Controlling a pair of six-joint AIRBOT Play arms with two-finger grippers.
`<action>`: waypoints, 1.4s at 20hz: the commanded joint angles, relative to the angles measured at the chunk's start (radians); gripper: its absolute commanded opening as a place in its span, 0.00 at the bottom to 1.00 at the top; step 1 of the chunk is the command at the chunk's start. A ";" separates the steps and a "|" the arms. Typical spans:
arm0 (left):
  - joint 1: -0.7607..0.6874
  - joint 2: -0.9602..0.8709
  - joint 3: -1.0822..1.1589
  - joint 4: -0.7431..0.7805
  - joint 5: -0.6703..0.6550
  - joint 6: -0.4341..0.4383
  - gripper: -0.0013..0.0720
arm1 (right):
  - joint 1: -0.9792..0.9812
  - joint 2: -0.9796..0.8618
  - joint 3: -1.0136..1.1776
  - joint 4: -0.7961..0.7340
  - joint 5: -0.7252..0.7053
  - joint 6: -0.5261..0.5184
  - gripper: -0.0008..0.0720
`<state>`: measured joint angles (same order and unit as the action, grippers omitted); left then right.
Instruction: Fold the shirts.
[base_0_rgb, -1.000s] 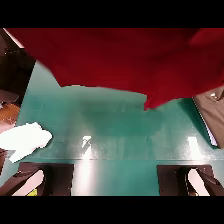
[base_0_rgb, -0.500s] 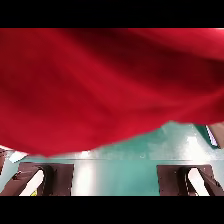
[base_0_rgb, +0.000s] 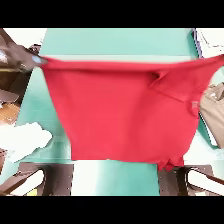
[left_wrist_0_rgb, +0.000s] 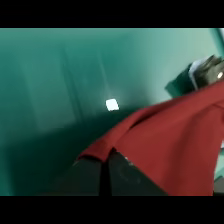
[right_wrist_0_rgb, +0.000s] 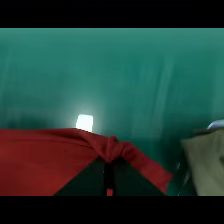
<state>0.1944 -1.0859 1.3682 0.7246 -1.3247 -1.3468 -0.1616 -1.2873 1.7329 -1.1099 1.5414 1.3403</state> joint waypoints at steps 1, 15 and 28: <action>0.000 -0.203 -0.112 0.007 0.097 0.066 0.05 | 0.095 -0.196 -0.108 -0.069 -0.049 0.013 0.03; -0.072 -0.521 0.141 -0.060 0.484 0.255 0.05 | 0.095 -0.474 0.111 -0.070 -0.399 0.023 0.03; -0.091 -0.522 -0.068 0.191 0.302 0.237 0.06 | 0.137 -0.249 -0.475 -0.144 -0.468 0.032 0.04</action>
<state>0.1047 -1.6081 1.3373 0.8974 -0.9981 -1.0939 -0.0296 -1.5764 1.3701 -1.2526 1.1179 1.3708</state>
